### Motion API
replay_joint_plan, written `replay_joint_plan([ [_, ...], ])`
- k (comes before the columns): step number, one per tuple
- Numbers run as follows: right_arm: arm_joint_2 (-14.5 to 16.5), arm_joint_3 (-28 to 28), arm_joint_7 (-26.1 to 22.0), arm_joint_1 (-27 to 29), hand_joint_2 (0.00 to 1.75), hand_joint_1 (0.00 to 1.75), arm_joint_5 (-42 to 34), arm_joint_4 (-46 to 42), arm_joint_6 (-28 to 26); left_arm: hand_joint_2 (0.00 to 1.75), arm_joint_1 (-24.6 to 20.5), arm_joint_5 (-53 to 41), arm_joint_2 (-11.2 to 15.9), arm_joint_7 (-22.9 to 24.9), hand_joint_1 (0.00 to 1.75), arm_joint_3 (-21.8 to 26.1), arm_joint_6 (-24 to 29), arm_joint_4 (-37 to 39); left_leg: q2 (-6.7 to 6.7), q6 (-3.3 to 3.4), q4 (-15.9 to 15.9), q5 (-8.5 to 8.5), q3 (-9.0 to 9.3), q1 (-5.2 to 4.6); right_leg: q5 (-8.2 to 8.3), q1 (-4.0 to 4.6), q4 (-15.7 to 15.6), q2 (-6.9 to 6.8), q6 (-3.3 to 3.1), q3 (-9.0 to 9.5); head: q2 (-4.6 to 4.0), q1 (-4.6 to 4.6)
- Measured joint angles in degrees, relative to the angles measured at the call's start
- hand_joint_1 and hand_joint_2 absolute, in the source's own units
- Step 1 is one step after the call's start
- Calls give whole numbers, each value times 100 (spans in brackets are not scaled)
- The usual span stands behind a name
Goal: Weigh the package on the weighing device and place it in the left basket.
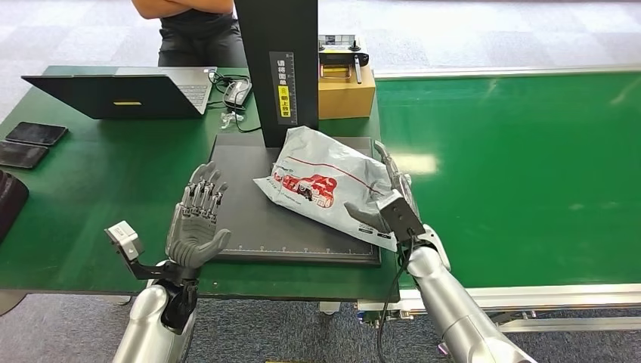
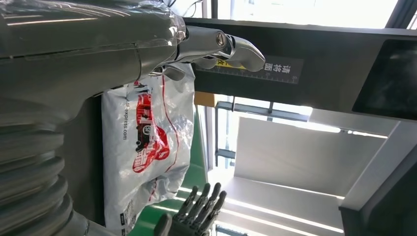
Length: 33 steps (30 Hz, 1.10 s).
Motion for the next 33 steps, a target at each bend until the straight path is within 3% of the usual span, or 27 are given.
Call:
replay_joint_plan([
  [6,-20,-460,123,878,175,0,-412,-968,679,175,-6,-225,13,-3,0,-120,12,23,0,4,0,-5,-2,-1,-3,-1,-1,0,2,-1,0,1],
  [14,-44,-855,214,1743,175,0,-505,-2104,841,175,-87,-171,11,-3,0,-257,-139,95,2,4,0,-6,-1,-1,-3,-2,-2,2,3,-1,0,1],
  [26,113,-1185,314,2203,175,0,-239,-2909,959,175,-202,-244,4,21,0,-329,-62,225,3,4,0,-6,1,-1,-3,-1,-2,3,2,0,0,0],
  [33,232,-1256,283,2305,175,0,-241,-3033,1297,175,-514,-1387,-19,26,0,-516,756,407,2,4,0,-5,1,-1,-2,-1,-2,2,3,1,0,1],
])
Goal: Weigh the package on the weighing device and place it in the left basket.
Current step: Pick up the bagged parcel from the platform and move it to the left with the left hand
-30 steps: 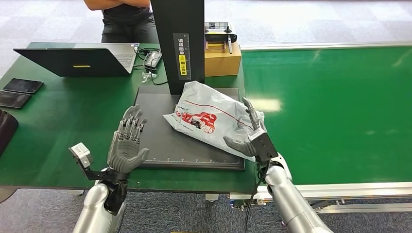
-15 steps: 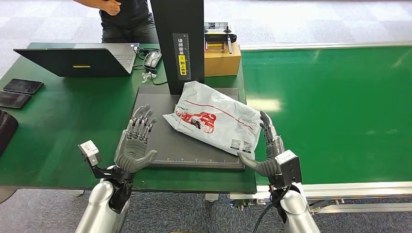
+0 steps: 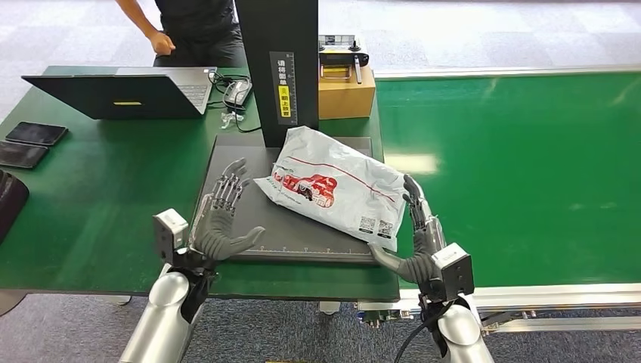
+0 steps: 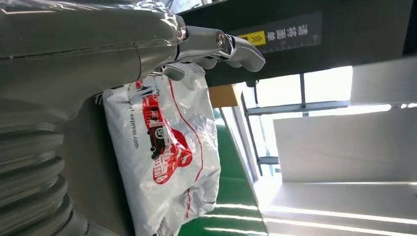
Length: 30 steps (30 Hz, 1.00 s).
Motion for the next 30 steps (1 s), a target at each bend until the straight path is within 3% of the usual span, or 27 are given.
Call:
replay_joint_plan([
  [7,68,33,-41,25,175,0,-20,-60,192,175,-657,-806,-75,48,0,-225,576,505,0,0,0,0,1,0,1,-1,0,0,0,2,0,0],
  [12,69,68,-45,-43,175,0,-213,-113,382,175,-1193,-1581,-127,124,0,-485,1424,1069,0,0,1,0,1,0,1,-1,0,0,0,2,0,0],
  [16,72,74,11,-96,175,0,-313,-179,472,175,-1595,-2368,-162,397,0,-740,2198,1603,0,0,1,1,1,0,1,0,0,0,0,2,0,-1],
  [19,93,76,34,-121,175,0,-318,-185,493,175,-1897,-3033,-191,831,0,-1008,2472,2077,-1,0,1,1,1,0,1,-1,0,-1,0,2,0,-1],
  [25,151,72,56,-139,175,0,-283,-185,474,175,-2309,-3484,-319,1278,0,-1455,2040,2954,1,0,1,0,1,-1,1,-1,0,1,0,1,0,1],
  [30,197,-26,75,-136,175,0,-327,-185,398,175,-2428,-3339,-417,1555,0,-1503,866,3490,0,0,1,0,1,-1,1,-1,0,0,0,1,0,0],
])
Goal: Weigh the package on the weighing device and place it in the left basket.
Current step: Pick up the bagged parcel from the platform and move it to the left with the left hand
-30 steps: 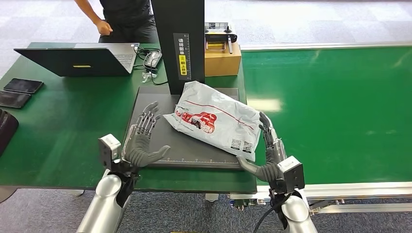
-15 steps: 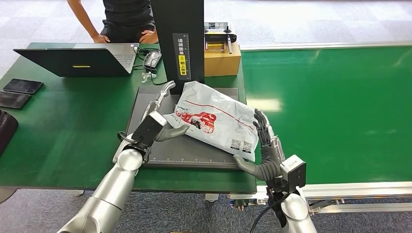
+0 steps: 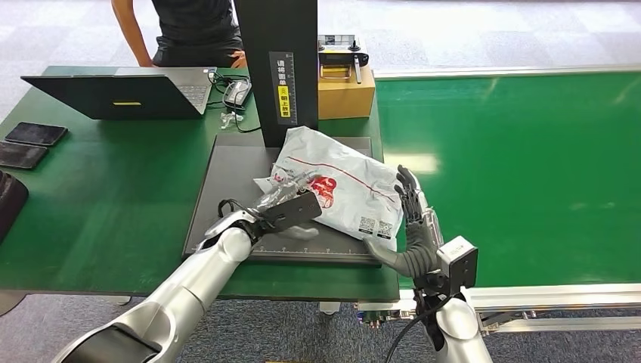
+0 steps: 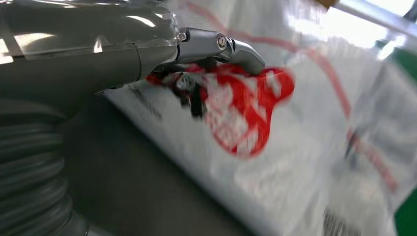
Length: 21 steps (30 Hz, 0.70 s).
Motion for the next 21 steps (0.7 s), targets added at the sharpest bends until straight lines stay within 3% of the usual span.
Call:
replay_joint_plan([
  [4,16,-75,2,0,175,0,-35,0,-3,175,-31,115,-51,270,0,-3,-719,275,0,0,0,0,1,0,0,0,0,0,0,2,0,0],
  [9,42,-96,20,10,175,0,-22,-1,4,175,-86,17,-116,703,2,-5,-605,438,0,0,-1,0,13,0,0,0,0,0,0,13,0,0],
  [10,44,-102,29,16,175,0,-12,-2,4,175,-87,21,-128,740,28,-5,-563,453,0,0,-1,0,15,0,0,0,0,0,0,16,0,1],
  [13,45,-133,62,45,175,0,14,-21,4,175,-73,55,-145,760,157,0,-425,488,0,0,-1,0,21,0,1,0,0,0,0,22,0,0],
  [14,45,-142,68,54,175,0,18,-28,4,175,-64,74,-148,759,175,7,-365,493,0,0,-1,0,23,0,1,0,0,0,-1,24,0,0],
  [21,46,-160,79,100,175,0,19,-46,7,175,-5,214,-143,615,175,188,9,496,0,0,-1,0,31,1,2,1,0,-1,-2,31,0,0],
])
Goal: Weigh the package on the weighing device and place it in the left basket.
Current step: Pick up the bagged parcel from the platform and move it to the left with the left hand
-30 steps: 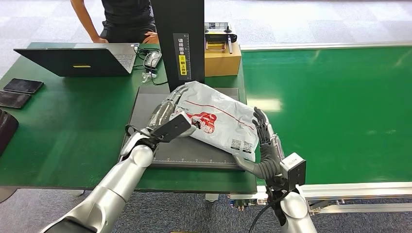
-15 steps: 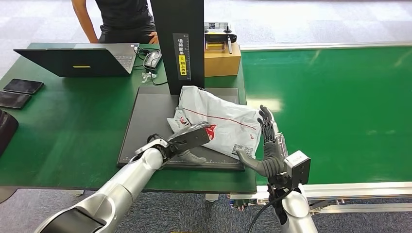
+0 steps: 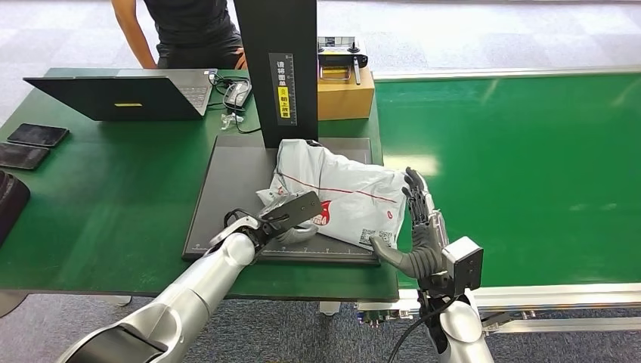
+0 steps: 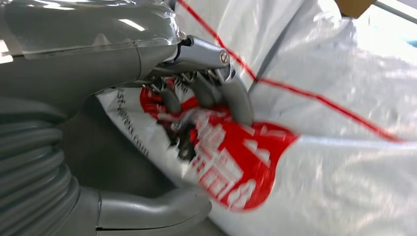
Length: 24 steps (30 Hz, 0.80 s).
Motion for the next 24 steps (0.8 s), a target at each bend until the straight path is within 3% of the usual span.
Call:
replay_joint_plan([
  [24,-2,-30,32,51,175,0,-7,2,43,175,198,171,207,-221,175,431,598,7,1,-1,-1,0,-1,1,-1,1,1,1,-1,-3,0,0],
])
